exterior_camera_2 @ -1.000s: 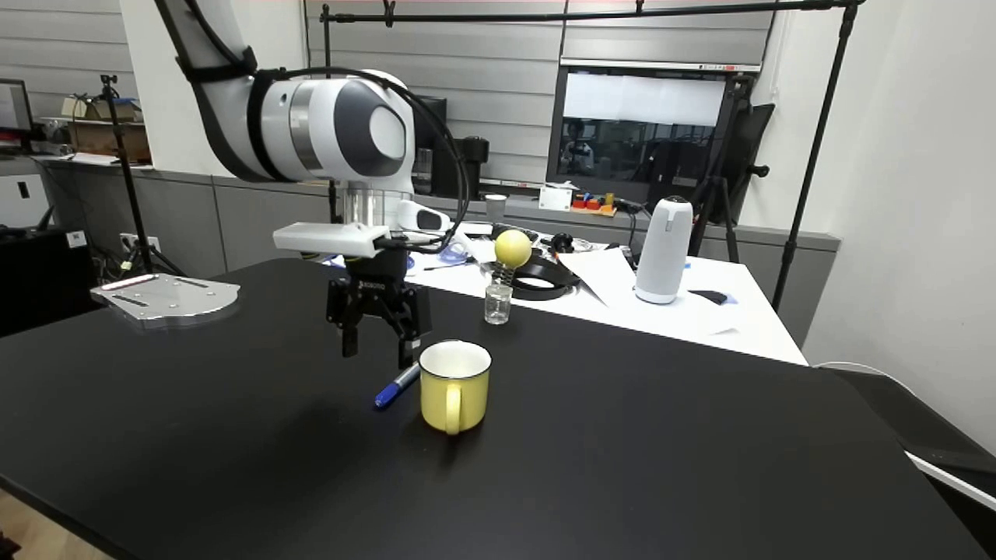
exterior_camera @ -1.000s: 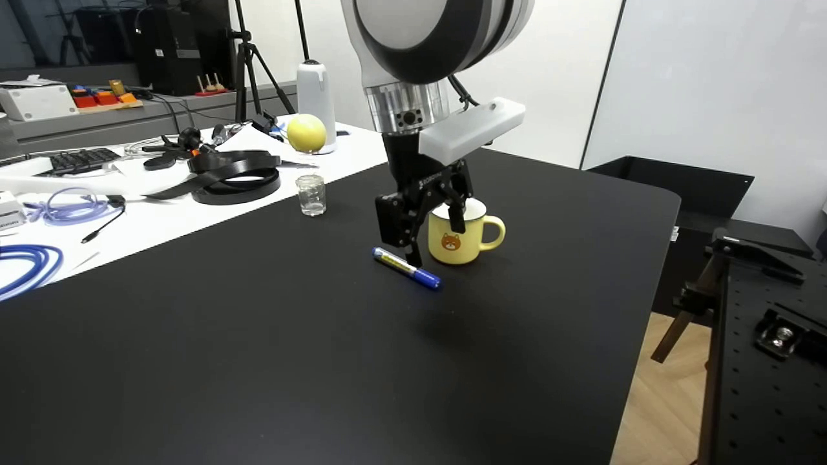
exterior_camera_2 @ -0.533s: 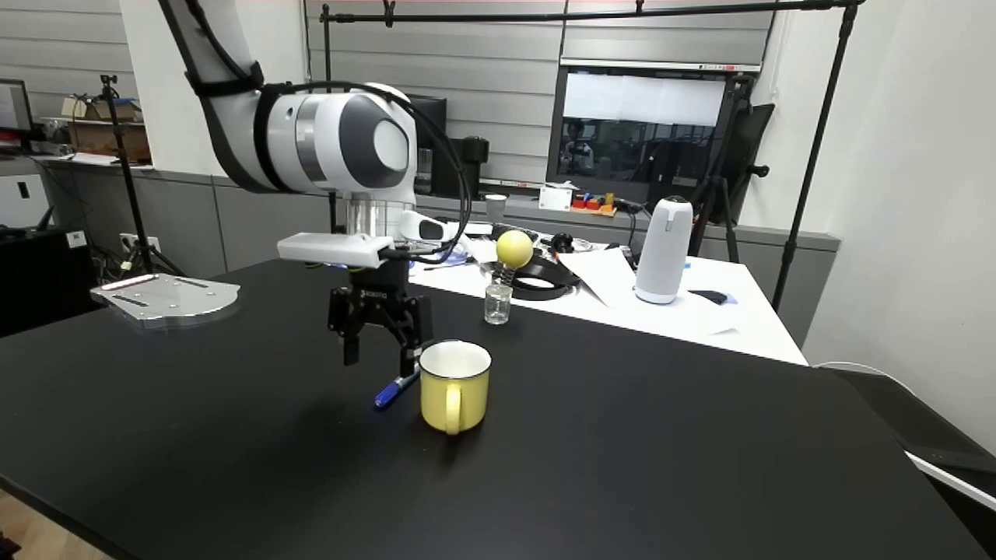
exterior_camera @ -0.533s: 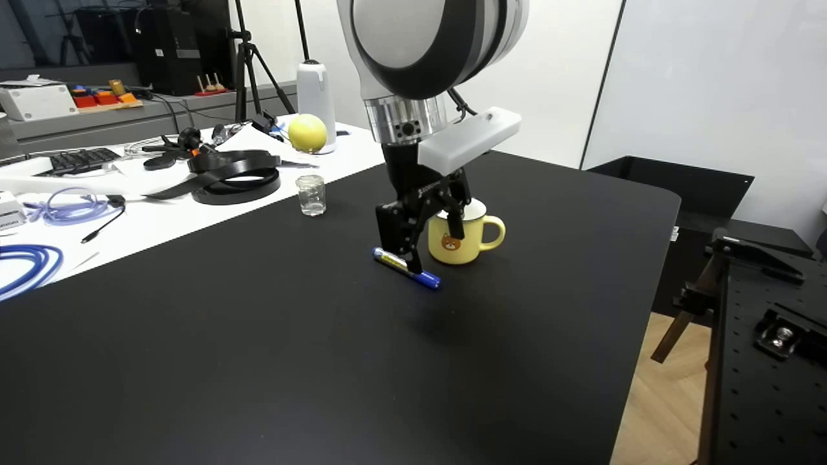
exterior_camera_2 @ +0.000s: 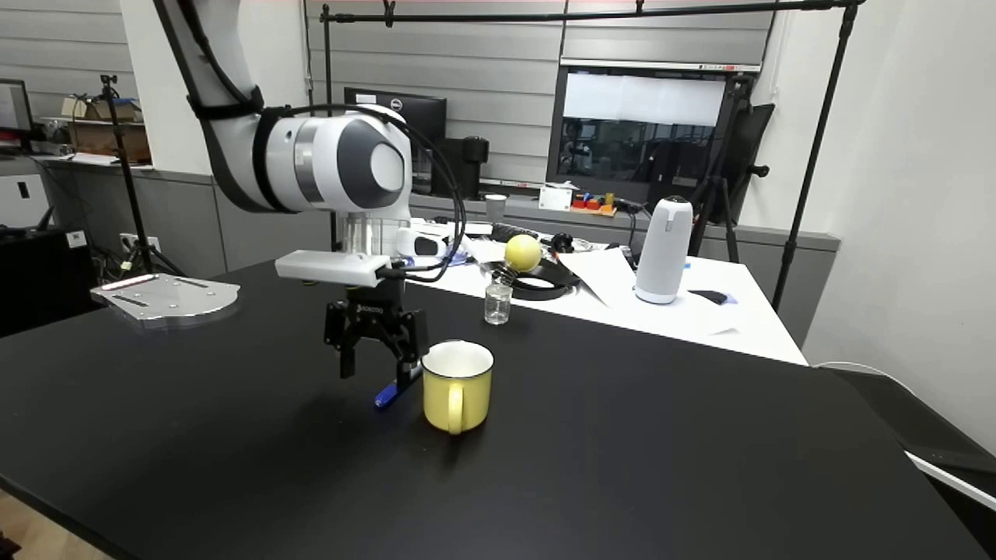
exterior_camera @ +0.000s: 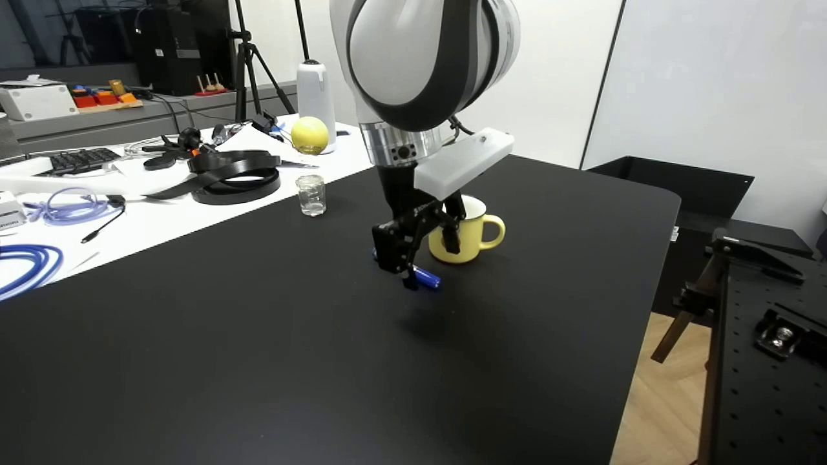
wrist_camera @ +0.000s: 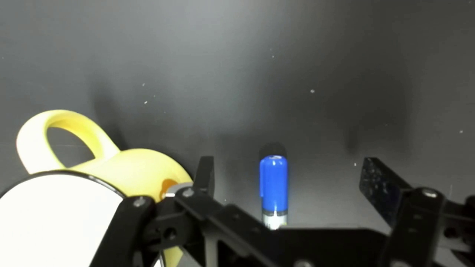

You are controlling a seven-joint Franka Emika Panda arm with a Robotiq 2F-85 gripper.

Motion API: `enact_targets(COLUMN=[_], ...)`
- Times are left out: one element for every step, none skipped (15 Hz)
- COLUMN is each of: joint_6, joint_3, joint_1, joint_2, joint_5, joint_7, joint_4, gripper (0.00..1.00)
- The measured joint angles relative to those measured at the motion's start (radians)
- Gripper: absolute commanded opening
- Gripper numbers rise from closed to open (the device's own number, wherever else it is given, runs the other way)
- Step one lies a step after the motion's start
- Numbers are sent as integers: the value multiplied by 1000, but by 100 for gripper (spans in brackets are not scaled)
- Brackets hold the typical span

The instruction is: Put the pen in the mug

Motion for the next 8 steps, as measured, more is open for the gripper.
enact_targets(joint_6=[9,24,40,54,65,74,81,88], joint_3=[-6,-14,-23,-30,-38,-44,-51,-58], joint_1=[7,17,26,34,41,47,54,62], joint_2=[3,7,12,17,23,29,35,41], joint_5=[-1,-3,-3,-3,-3,-3,-4,-11], joint_7=[0,2,4,5,6,6,6,6], joint_4=[4,8,12,18,25,33,39,46], gripper=[100,100,100,100,100,100,100,100])
